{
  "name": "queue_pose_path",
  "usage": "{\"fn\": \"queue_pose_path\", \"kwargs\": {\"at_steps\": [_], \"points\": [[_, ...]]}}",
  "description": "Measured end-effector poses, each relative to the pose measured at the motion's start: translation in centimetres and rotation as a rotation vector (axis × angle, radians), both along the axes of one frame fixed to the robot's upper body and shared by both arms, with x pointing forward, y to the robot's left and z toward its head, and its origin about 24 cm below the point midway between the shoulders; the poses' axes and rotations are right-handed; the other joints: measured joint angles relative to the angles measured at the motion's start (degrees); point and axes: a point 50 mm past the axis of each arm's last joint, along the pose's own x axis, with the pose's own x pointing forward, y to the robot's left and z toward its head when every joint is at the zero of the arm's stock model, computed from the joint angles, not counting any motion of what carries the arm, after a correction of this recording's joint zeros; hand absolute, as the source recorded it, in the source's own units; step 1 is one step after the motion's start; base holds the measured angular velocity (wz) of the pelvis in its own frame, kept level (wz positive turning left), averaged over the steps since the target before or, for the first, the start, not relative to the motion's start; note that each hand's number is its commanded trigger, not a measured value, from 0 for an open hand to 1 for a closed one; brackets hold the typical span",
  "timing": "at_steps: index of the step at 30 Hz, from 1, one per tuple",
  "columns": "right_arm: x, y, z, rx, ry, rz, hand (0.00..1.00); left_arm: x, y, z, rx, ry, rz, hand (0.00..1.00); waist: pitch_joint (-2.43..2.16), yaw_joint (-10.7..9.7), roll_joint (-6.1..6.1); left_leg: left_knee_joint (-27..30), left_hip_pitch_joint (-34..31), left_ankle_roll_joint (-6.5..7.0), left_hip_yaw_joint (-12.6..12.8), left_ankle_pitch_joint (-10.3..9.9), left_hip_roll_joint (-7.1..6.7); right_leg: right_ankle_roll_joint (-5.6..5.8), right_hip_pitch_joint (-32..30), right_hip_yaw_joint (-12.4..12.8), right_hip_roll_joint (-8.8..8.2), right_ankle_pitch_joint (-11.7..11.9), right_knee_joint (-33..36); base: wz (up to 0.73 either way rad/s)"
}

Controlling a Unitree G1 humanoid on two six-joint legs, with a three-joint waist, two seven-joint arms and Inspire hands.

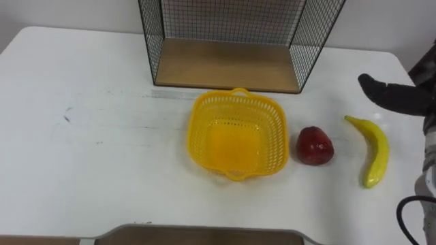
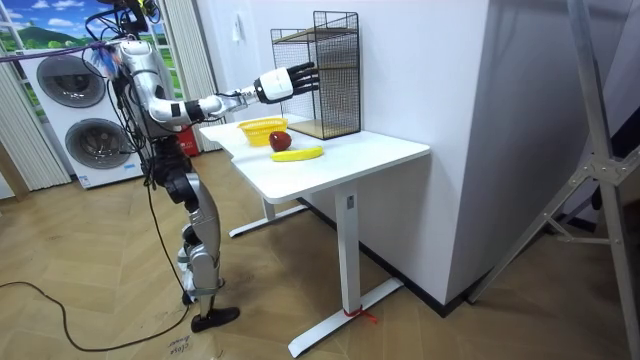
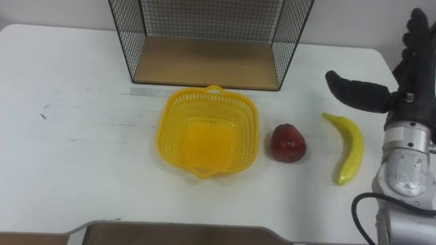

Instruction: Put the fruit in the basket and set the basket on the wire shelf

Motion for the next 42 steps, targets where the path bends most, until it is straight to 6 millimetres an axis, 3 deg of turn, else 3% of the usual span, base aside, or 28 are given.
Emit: {"fn": "queue_pose_path", "kwargs": {"at_steps": [8,13,19,28,42], "points": [[0.2,0.5,-0.8,-0.027,0.053,0.046,0.00,0.3,-0.2,0.0,-0.002,-0.005,-0.014,0.00,-0.12,0.19,-0.55,0.03,0.01,0.00,-0.01,0.00,0.00,0.05,-0.04,-0.20,0.02,0.10,-0.17,0.00],[0.1,0.9,-2.5,-0.032,0.147,0.096,0.00,0.0,-0.5,-0.2,-0.009,0.014,-0.038,0.00,-0.30,0.18,-0.30,-0.04,0.14,0.00,-0.13,0.00,0.05,0.02,0.00,0.05,0.08,0.19,-0.43,0.00],[0.1,1.1,-2.7,-0.063,0.170,0.124,0.00,-0.1,-0.6,-0.2,-0.010,0.017,-0.039,0.00,-0.38,0.31,0.24,-0.19,0.52,0.01,-0.13,0.01,0.09,0.05,0.54,0.15,0.20,0.49,-1.11,0.00],[0.2,1.5,-2.8,-0.166,0.212,0.157,0.00,-0.6,-0.7,-0.4,-0.024,0.042,-0.037,0.00,-0.56,0.26,-0.13,-0.20,0.56,0.02,-0.04,0.02,0.11,0.09,0.53,0.32,0.27,0.63,-1.19,0.00],[-0.2,3.5,-3.8,-0.180,0.281,0.307,0.00,-0.3,-0.7,-0.4,-0.026,0.038,-0.040,0.00,-0.36,0.61,0.42,-0.24,0.03,0.04,-0.05,0.02,0.19,0.13,0.37,0.11,0.37,0.96,-1.36,0.00]]}}
